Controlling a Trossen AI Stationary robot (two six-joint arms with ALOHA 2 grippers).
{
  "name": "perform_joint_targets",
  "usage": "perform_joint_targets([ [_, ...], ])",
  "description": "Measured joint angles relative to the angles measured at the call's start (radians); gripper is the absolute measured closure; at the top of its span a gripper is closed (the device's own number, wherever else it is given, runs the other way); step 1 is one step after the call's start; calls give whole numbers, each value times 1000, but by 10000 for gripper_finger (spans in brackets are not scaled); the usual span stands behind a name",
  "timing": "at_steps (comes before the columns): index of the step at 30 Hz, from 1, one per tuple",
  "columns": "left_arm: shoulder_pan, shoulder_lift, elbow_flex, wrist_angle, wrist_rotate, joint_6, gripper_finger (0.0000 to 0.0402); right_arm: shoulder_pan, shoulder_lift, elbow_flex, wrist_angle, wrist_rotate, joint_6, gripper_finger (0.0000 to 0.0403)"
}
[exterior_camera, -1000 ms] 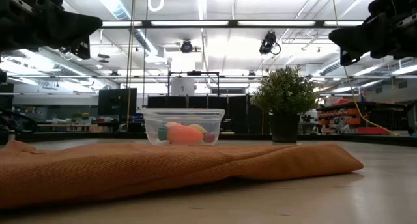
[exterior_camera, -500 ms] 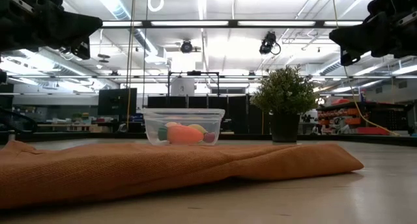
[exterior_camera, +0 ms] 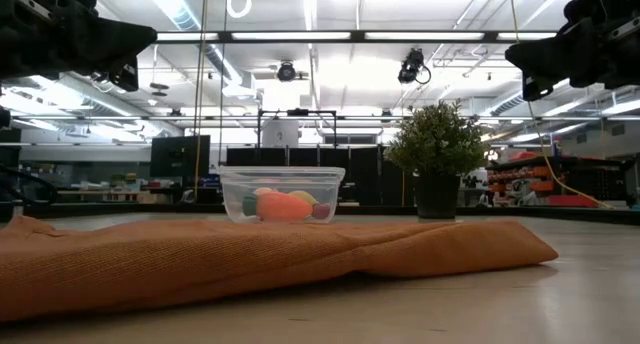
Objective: Pick and placing Produce into tupperware
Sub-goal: Return to Home Position
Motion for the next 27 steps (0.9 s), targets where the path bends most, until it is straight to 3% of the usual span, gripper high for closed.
perform_joint_targets([
  [27,0,0,0,0,0,0,374,0,0,2,0,0,0,403],
])
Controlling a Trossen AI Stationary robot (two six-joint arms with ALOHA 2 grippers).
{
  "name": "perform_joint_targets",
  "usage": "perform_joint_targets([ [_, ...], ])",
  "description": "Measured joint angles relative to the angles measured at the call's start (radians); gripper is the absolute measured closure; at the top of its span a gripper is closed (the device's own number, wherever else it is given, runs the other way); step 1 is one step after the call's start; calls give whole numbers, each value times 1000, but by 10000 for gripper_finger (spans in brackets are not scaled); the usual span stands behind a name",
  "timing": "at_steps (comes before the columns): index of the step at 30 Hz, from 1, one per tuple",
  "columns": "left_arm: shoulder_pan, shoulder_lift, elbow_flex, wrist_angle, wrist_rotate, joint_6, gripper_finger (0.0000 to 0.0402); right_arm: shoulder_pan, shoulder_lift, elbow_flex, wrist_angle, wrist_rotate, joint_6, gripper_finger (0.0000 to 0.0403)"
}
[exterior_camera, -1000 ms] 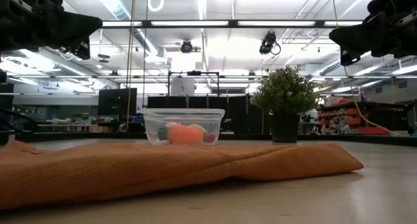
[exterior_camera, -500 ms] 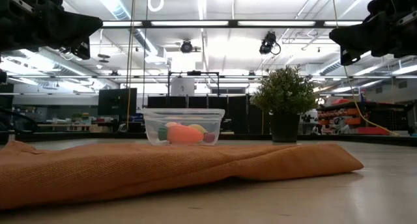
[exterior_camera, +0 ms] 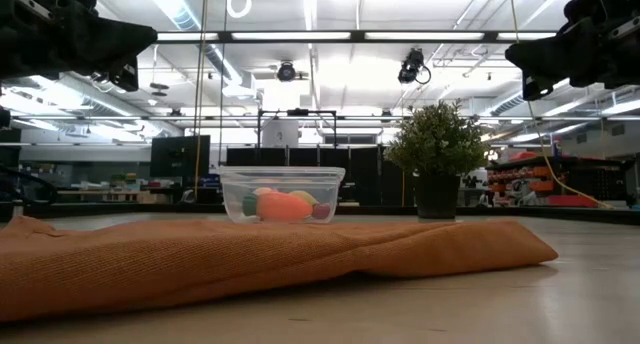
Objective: Pick and placing Produce into tupperware
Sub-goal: Return to Home Position
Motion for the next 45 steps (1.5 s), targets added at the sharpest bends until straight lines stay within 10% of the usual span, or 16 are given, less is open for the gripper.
perform_joint_targets([
  [45,0,0,0,0,0,0,368,0,0,0,0,0,0,403],
])
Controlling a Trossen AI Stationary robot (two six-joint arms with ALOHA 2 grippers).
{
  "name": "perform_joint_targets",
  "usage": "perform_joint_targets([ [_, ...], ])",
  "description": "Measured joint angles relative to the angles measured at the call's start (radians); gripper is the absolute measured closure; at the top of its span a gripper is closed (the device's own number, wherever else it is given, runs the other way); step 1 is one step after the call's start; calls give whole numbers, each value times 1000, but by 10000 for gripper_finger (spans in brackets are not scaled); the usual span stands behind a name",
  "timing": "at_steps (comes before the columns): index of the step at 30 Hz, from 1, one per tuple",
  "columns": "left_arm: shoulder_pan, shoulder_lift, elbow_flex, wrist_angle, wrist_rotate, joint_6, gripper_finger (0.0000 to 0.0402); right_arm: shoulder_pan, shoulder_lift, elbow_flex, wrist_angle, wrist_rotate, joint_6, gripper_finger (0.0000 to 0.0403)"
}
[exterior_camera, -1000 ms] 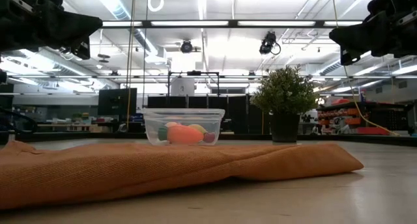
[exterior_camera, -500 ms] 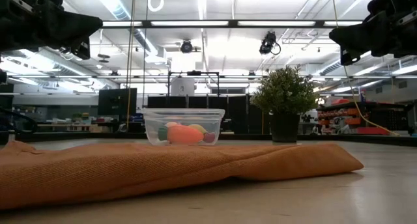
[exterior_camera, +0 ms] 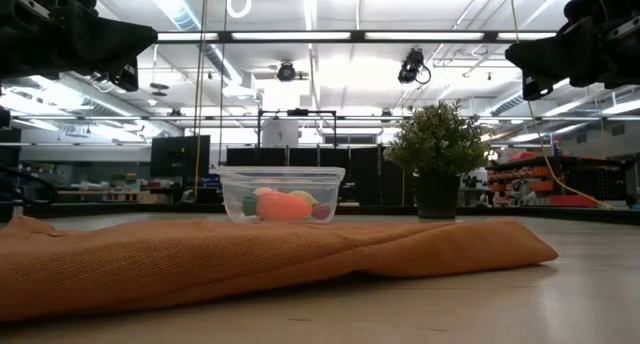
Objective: Pick and placing Produce into tupperware
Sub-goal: Return to Home Position
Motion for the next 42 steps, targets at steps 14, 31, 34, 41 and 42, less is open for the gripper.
perform_joint_targets([
  [14,0,0,0,0,0,0,378,0,0,0,0,0,0,403],
  [31,0,0,0,0,0,0,377,0,0,0,0,0,0,403],
  [34,0,0,0,0,0,0,378,0,0,0,0,0,0,403],
  [41,0,0,0,0,0,0,368,0,0,0,0,0,0,403],
  [42,0,0,0,0,0,0,366,0,0,0,0,0,0,403],
])
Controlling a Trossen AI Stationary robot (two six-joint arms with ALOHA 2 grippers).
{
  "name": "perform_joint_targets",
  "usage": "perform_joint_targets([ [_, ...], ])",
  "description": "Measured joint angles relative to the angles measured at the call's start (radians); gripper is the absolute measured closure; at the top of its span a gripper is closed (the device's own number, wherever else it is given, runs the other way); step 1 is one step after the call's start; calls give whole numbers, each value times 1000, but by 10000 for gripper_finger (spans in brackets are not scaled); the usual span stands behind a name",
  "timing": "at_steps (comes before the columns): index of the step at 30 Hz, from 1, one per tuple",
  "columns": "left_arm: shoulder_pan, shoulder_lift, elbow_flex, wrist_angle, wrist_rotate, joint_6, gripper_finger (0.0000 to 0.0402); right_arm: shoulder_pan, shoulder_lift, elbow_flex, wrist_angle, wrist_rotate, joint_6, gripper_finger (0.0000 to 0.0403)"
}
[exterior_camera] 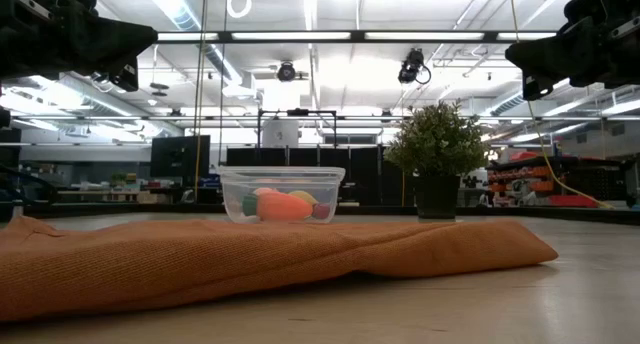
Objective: Pick and placing Produce into tupperware
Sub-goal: Return to Home Position
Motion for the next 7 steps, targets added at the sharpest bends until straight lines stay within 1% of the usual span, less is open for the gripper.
perform_joint_targets([
  [7,0,0,0,0,0,0,372,0,0,0,0,0,0,403],
])
